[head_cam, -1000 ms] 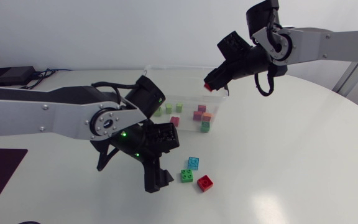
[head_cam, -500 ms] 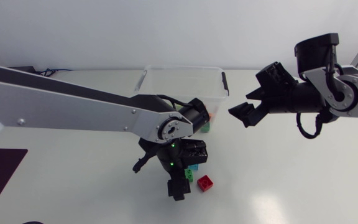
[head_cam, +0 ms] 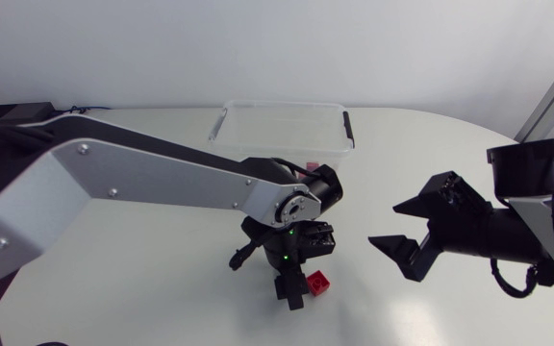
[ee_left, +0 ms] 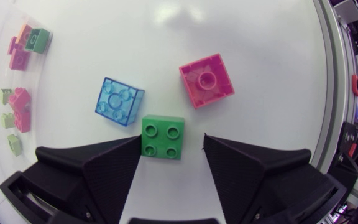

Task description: Pick up the duplo bricks and place them in the container

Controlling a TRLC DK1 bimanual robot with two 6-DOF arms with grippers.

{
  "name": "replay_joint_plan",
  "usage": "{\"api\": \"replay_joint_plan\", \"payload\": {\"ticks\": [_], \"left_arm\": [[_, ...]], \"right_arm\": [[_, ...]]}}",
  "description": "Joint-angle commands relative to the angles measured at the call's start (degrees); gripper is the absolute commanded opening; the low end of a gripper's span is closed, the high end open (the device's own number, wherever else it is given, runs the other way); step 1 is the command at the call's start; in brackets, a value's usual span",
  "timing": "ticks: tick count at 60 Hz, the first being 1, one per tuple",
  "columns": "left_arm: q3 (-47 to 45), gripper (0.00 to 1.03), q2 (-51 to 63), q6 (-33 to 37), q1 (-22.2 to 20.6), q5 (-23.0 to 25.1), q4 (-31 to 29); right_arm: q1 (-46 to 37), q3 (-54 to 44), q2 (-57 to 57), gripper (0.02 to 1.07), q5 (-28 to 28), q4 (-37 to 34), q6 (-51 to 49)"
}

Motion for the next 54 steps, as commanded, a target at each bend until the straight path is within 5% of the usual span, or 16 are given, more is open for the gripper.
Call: {"api": "replay_joint_plan", "payload": {"ticks": [1,2,13,31,54], "left_arm": [[1.7,0.40,2.2,-1.9,-0.4,-0.4,0.9],[1.7,0.32,2.7,-2.0,-0.4,-0.4,1.2],[-1.1,0.29,0.4,-2.2,-0.7,-0.4,2.4],[-5.7,0.29,-20.2,-4.0,7.0,0.0,1.9],[-6.1,0.30,-28.2,-10.9,15.9,0.3,20.3]], "right_arm": [[1.4,-3.2,-1.8,1.02,-0.4,-1.7,-0.4],[2.5,-3.7,-2.0,1.02,-0.1,-1.8,0.4],[14.3,-4.9,1.9,1.02,10.0,-1.4,8.6],[23.8,6.9,20.1,0.98,12.5,-6.5,20.2],[28.8,18.9,37.2,0.90,17.0,-10.6,27.2]]}}
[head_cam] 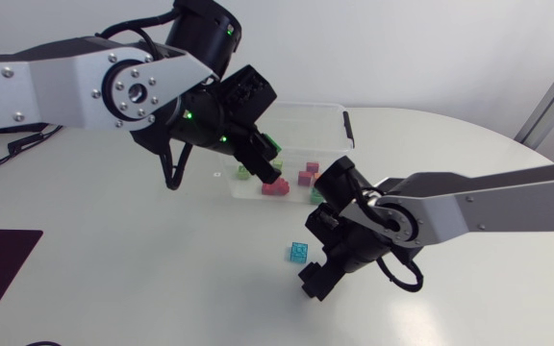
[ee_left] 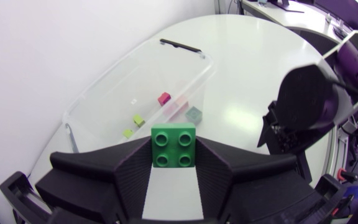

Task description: Pick up the duplo bricks and place them in the container

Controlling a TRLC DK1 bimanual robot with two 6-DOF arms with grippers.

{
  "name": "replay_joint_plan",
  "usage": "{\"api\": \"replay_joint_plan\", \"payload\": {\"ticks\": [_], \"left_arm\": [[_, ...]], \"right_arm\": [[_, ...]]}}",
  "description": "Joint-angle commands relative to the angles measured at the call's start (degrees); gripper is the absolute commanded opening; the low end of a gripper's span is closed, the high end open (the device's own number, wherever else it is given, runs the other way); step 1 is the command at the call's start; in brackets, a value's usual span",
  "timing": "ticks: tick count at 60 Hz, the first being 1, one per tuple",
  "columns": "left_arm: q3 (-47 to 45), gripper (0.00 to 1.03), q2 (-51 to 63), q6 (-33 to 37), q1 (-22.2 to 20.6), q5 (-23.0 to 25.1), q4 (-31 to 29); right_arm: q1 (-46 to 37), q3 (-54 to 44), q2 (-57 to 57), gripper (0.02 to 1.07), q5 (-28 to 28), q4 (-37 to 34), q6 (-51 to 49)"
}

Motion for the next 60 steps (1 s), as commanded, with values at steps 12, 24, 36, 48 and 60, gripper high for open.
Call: {"api": "replay_joint_plan", "payload": {"ticks": [12,24,36,48,60], "left_arm": [[-0.7,0.31,4.4,-5.8,6.4,2.0,11.4],[4.6,0.48,13.2,-8.8,11.7,7.6,13.2],[2.2,0.98,9.7,-8.7,11.5,7.9,16.5],[-7.0,0.98,-6.8,-8.8,11.1,7.8,23.1],[-12.3,0.98,-17.2,-1.8,6.8,7.8,15.9]], "right_arm": [[2.4,1.6,4.5,0.58,1.8,-0.4,3.3],[2.4,0.7,0.5,0.25,1.8,-3.6,2.3],[-2.6,4.5,-10.2,0.25,1.5,-9.4,-0.7],[-8.3,11.2,-14.8,0.25,1.3,-9.7,-3.1],[-12.1,16.3,-13.1,0.25,0.6,-2.1,-2.8]]}}
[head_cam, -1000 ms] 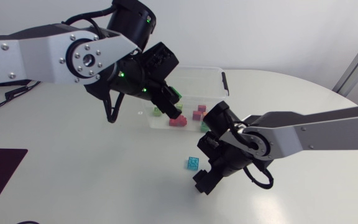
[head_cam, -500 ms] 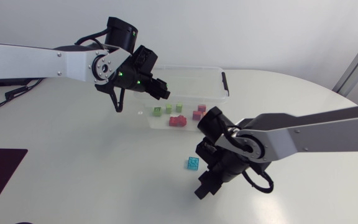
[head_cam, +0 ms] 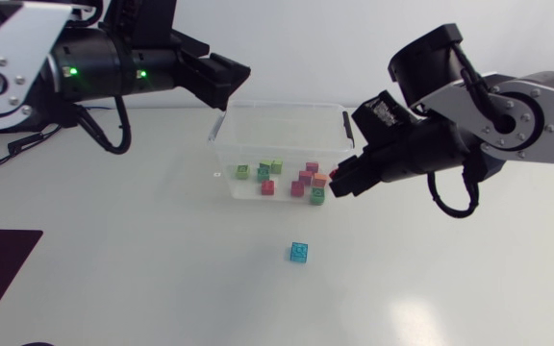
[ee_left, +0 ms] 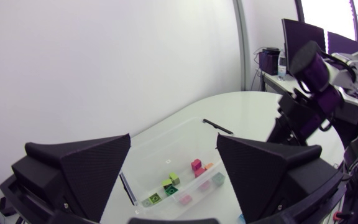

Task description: Pick up the duplo bricks and place them in the container

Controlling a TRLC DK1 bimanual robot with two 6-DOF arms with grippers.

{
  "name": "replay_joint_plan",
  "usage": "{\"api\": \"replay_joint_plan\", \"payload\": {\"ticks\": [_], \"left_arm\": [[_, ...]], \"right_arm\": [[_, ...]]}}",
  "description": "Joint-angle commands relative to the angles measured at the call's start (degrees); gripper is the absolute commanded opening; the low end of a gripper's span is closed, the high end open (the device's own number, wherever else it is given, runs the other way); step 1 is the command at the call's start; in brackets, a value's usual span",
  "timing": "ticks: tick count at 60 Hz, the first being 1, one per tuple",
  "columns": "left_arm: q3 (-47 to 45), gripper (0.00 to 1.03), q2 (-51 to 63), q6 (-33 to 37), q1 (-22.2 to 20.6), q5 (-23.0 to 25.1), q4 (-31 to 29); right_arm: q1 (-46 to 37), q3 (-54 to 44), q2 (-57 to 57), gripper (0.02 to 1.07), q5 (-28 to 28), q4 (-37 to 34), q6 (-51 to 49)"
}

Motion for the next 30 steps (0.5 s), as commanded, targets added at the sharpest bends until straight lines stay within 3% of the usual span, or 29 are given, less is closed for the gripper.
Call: {"api": "replay_joint_plan", "payload": {"ticks": [1,21,23,27,30], "left_arm": [[-4.3,0.98,-1.9,4.3,-2.5,0.4,-3.3],[-14.3,0.98,-1.0,15.1,-8.2,5.1,-9.8],[-14.6,0.98,0.9,16.4,-9.0,5.2,-9.9],[-14.3,0.98,4.6,18.7,-10.9,5.2,-10.0],[-13.6,0.98,7.0,20.1,-11.6,5.1,-10.0]], "right_arm": [[-1.3,3.0,1.8,0.25,-0.7,2.7,-0.3],[-1.7,10.7,12.9,0.29,-0.4,14.7,3.6],[-1.7,11.6,15.3,0.42,0.6,16.8,3.6],[-1.7,14.2,19.9,0.84,3.1,18.2,3.6],[-1.8,15.4,21.5,1.02,4.0,18.2,3.6]]}}
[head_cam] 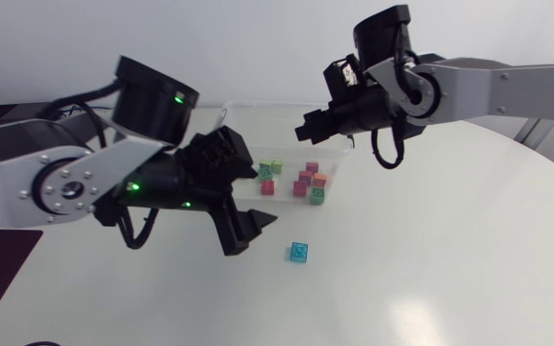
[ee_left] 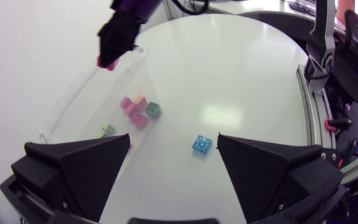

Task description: Pick up the duplo bricks and place them in the container

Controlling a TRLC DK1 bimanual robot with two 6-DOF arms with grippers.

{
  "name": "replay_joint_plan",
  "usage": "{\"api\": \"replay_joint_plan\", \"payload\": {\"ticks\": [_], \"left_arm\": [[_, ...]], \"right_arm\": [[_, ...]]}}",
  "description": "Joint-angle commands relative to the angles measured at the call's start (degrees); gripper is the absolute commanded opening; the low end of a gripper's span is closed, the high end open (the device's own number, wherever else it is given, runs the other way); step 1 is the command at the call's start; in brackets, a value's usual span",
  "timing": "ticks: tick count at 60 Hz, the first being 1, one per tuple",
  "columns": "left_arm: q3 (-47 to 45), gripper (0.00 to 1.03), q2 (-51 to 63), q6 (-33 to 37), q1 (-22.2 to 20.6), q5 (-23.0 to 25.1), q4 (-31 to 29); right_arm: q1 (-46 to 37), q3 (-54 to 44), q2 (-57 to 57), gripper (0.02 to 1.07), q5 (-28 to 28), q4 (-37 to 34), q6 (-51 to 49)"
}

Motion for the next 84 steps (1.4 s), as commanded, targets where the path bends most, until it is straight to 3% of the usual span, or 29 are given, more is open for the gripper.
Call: {"api": "replay_joint_plan", "payload": {"ticks": [1,9,16,36,59,67,74,79,82,84], "left_arm": [[-0.1,0.98,5.3,3.8,-1.5,0.8,-0.5],[5.6,0.98,13.7,8.9,-5.0,0.9,-4.9],[9.8,0.98,18.3,13.7,-6.6,0.9,-8.9],[25.5,0.96,33.5,21.4,-7.5,-1.1,-22.1],[32.9,0.93,43.3,22.1,-9.4,-8.0,-25.9],[34.9,0.85,45.0,22.7,-9.1,-8.3,-26.7],[37.3,0.73,46.8,22.6,-9.4,-8.4,-28.4],[38.2,0.53,48.8,22.3,-10.4,-10.4,-29.0],[38.6,0.28,49.1,22.1,-11.0,-11.2,-29.4],[38.7,0.28,49.0,22.0,-11.0,-11.5,-29.9]], "right_arm": [[-0.3,2.3,3.2,1.02,1.7,1.0,1.2],[-2.8,-4.3,-4.8,1.02,1.2,4.7,1.0],[-6.0,-12.9,-13.6,1.02,-3.2,5.5,0.7],[-14.2,-31.7,-30.8,1.02,-11.2,4.3,-4.8],[-19.5,-39.3,-41.5,1.02,-16.4,-1.2,-9.3],[-21.7,-42.1,-45.5,1.02,-19.0,-3.5,-11.0],[-24.3,-42.8,-49.1,1.02,-20.8,-5.8,-12.0],[-26.7,-42.8,-52.7,1.02,-22.2,-8.5,-13.3],[-28.0,-42.3,-55.0,1.02,-22.7,-10.5,-14.3],[-28.7,-42.1,-56.1,1.02,-22.8,-11.3,-14.7]]}}
